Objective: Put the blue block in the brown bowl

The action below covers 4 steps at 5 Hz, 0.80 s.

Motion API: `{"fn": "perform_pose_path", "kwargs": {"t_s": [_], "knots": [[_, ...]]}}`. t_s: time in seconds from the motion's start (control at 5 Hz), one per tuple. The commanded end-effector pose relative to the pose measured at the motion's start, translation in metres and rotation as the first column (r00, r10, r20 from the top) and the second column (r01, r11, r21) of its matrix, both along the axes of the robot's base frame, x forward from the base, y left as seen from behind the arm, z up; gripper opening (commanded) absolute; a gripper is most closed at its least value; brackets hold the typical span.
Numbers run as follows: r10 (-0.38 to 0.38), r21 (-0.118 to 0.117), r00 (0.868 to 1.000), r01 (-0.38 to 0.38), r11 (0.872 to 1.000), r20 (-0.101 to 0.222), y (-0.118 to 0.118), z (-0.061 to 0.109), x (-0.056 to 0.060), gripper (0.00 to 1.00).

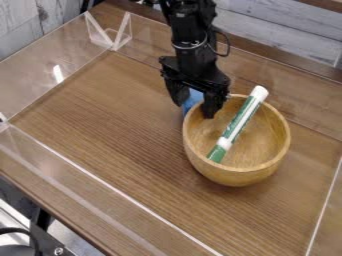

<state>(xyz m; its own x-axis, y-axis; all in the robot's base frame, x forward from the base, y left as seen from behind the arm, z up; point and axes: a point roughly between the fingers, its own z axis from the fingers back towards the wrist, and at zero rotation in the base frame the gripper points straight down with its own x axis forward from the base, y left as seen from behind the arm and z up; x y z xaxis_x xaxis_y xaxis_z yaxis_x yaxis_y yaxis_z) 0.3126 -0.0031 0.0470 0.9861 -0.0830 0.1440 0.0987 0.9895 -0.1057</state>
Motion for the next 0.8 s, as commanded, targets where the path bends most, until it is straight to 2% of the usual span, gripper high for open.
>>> {"fn": "perform_pose_path", "kwargs": {"t_s": [0.0,0.6], "knots": [[-0.023,-0.011,1.0,0.023,1.0,0.021,-0.012,0.006,0.001,1.0],[-0.02,-0.02,1.0,0.021,1.0,0.015,-0.015,0.026,0.0,1.0]]}}
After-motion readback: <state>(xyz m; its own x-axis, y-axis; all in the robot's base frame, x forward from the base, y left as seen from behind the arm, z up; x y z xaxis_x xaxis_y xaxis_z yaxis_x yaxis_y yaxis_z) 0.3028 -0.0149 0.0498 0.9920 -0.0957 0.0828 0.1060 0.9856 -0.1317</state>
